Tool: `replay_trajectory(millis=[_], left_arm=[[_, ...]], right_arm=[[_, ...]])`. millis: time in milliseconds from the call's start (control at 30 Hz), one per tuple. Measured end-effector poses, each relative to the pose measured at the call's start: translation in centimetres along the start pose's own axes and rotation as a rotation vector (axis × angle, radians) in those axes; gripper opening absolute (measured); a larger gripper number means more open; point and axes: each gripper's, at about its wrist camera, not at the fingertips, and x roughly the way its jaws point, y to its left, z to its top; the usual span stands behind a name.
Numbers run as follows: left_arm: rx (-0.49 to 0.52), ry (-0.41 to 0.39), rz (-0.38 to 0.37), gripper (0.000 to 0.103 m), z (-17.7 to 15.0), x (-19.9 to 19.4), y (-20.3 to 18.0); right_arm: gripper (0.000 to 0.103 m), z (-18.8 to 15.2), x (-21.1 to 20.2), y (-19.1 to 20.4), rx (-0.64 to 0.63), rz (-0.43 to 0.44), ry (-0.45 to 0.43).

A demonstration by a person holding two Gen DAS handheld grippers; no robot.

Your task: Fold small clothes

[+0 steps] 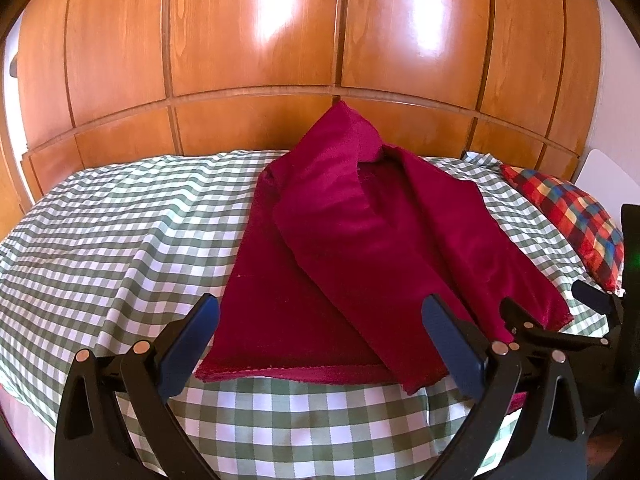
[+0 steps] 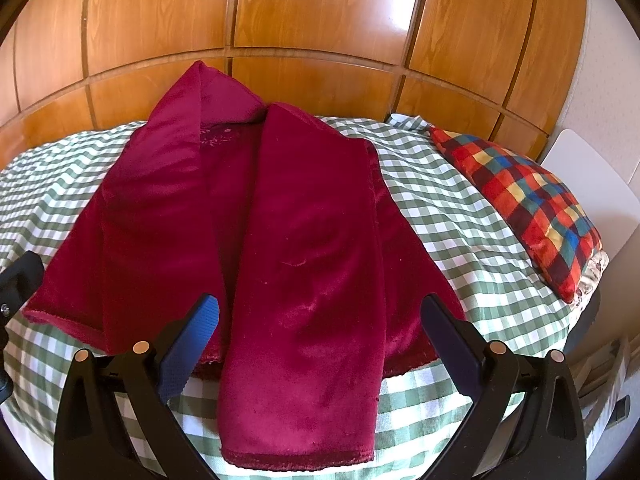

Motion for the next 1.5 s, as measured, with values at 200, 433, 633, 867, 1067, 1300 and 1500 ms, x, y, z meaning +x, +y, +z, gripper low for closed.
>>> replay_trajectory(millis=[200,433,633,867,1067,1300,1500], left_arm=[[-0.013,0.038,-0.02,0.1,-0.2,0.8,0.3],[-0.023,0.075,-0.062,0.1,-0.1,2.0,0.3],[0.091,0.132,-0.128,0.073,0.5,4.3,-2.6],[0.253,0.241,-0.16,0.069,-0.5,9.3,-6.7],[0.247,0.25,-0.22,0.002,-0.8,10.2,-6.1],[0.006,0.131,-0.343,0.002,4.5,6.4,1.4],[-0.234,-0.016,-0.124,0.002,10.2,5.2,13.7]], right_arm=[[0.1,0.2,0.4,-0.6,0.001,0.018,0.004],[0.1,0.0,1.6,-5.1,0.085,0.015,0.04],[0.076,0.4,2.6,-7.7,0.136,0.087,0.064],[0.067,2.8,6.6,-4.8,0.094,0.29,0.142],[0.049,2.4,10.6,-0.6,-0.027,0.335,0.222],[0.006,4.7,7.7,-3.7,-0.043,0.391,0.16],[0.006,9.1,7.0,-11.6,0.054,0.211,0.053]])
